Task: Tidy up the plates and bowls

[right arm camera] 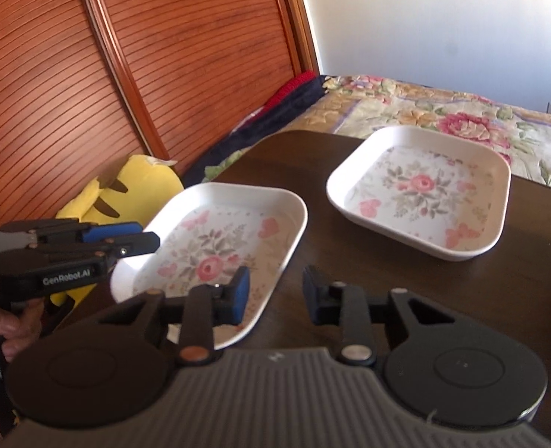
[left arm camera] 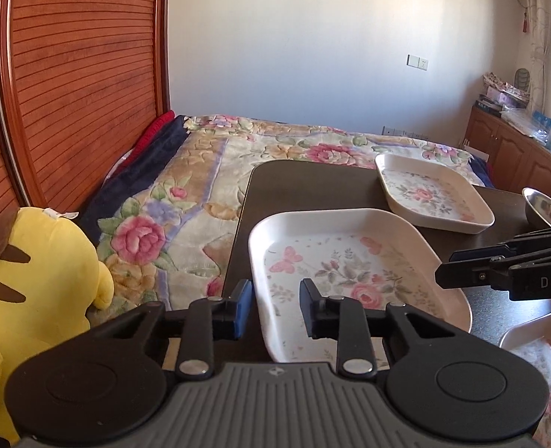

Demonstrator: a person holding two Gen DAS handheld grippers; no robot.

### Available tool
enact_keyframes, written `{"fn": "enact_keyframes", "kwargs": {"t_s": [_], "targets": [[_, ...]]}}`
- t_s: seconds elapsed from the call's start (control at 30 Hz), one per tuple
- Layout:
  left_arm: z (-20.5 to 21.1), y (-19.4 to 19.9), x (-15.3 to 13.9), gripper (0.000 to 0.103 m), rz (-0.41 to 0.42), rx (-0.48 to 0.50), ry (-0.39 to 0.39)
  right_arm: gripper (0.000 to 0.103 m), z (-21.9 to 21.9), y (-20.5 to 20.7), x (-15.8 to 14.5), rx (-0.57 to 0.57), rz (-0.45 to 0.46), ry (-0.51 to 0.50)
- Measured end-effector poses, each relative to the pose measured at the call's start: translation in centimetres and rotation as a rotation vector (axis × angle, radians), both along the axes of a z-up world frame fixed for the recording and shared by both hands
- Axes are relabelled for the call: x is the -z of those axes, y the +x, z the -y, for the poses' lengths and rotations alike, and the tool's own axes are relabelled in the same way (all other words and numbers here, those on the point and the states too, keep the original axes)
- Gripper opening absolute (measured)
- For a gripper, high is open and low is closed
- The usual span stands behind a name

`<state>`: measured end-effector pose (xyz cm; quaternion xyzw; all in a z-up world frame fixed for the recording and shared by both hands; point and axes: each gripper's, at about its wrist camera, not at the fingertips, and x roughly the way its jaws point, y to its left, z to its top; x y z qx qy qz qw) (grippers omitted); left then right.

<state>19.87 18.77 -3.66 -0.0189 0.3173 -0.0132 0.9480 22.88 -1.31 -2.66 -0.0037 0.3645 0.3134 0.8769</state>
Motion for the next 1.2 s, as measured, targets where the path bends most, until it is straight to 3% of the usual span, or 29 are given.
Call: {"fn": "enact_keyframes", "kwargs": {"t_s": [0.13, 0.27, 1.2], "targets": [[-0.1, 0.2, 0.3, 0.017, -0.010, -0.011, 0.006, 0.030, -0.2, 0.3, 0.5, -0.008, -0.017, -0.011], [-0.1, 0.3, 0.5, 0.015, -0.022, -0.014, 0.006, 0.028, -0.3, 0.5, 0.8, -0.018, -0.025, -0.014], [0.5, -0.8, 0.0, 0.013, -0.018, -0.019, 0.013, 0.021, -0.8, 0.2, 0.3, -0.056, 0.004, -0.030]]}}
